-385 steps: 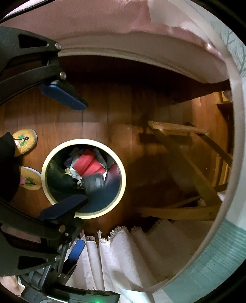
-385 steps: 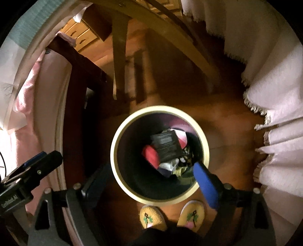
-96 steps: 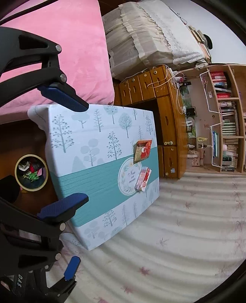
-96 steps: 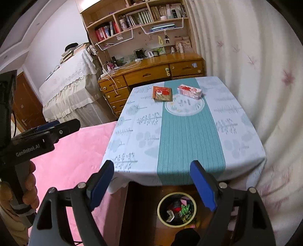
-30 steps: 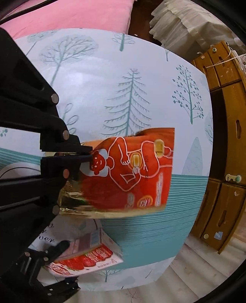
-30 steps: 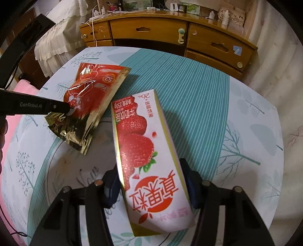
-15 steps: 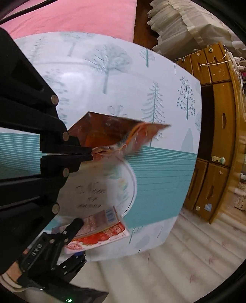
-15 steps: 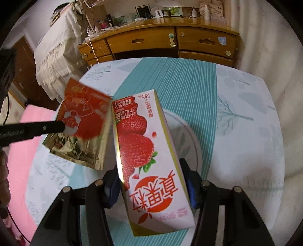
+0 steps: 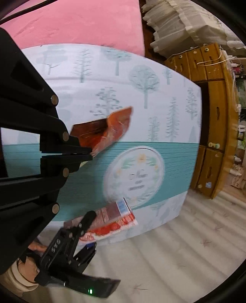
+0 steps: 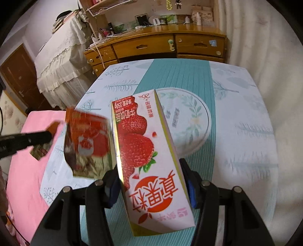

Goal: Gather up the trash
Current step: 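Lift the pouch and carton off the table toward the bin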

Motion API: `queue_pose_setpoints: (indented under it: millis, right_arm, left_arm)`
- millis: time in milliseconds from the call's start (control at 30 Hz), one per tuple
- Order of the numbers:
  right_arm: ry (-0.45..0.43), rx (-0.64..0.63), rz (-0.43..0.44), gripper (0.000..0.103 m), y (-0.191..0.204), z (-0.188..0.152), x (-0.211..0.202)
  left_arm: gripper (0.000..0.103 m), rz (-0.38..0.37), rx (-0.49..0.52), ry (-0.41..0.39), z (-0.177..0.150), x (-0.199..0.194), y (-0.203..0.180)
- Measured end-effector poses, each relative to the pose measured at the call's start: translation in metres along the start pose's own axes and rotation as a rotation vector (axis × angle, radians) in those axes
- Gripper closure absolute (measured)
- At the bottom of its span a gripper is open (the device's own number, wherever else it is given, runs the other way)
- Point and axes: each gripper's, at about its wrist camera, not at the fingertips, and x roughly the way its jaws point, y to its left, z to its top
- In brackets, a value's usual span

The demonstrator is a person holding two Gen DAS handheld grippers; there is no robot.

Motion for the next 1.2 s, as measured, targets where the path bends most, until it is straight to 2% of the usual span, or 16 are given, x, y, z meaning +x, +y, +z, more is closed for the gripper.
queue_pose_setpoints:
  millis: [133, 300, 367, 433, 500, 533, 700, 900, 1200]
  right_arm:
    - [0.001, 0.040, -0.017, 0.047, 0.012, -0.027, -0.012]
    - [0.008, 0.027, -0.027, 0.047, 0.021, -0.047, -0.017]
    - [0.022, 0.023, -0.021, 0.047, 0.021, -0.053, -0.017]
    - [0.033, 0.017, -0.016, 0.047, 0.020, -0.056, -0.015]
    - [0.043, 0.015, -0.008, 0.047, 0.018, -0.057, -0.012]
    - [0.048, 0.014, -0.004, 0.047, 0.018, -0.058, -0.011]
    - [0.067, 0.005, 0.009, 0.047, 0.014, -0.056, -0.001]
    - [0.085, -0.006, 0.027, 0.047, 0.014, -0.051, 0.013]
    - [0.125, -0.014, 0.048, 0.047, 0.011, -0.050, 0.037]
  left_arm:
    - [0.103, -0.048, 0.001, 0.072, -0.022, 0.022, 0.013]
    - [0.099, -0.076, -0.077, 0.125, -0.047, 0.048, 0.036]
    - [0.087, -0.086, -0.124, 0.131, -0.052, 0.053, 0.045]
    - [0.056, -0.095, -0.151, 0.132, -0.053, 0.055, 0.051]
    - [0.038, -0.098, -0.175, 0.123, -0.053, 0.055, 0.056]
    - [0.034, -0.097, -0.185, 0.120, -0.052, 0.056, 0.058]
    - [0.028, -0.069, -0.237, 0.115, -0.039, 0.066, 0.072]
    - [0.026, -0.036, -0.255, 0.084, -0.017, 0.080, 0.085]
    - [0.026, -0.080, -0.230, 0.054, 0.008, 0.104, 0.091]
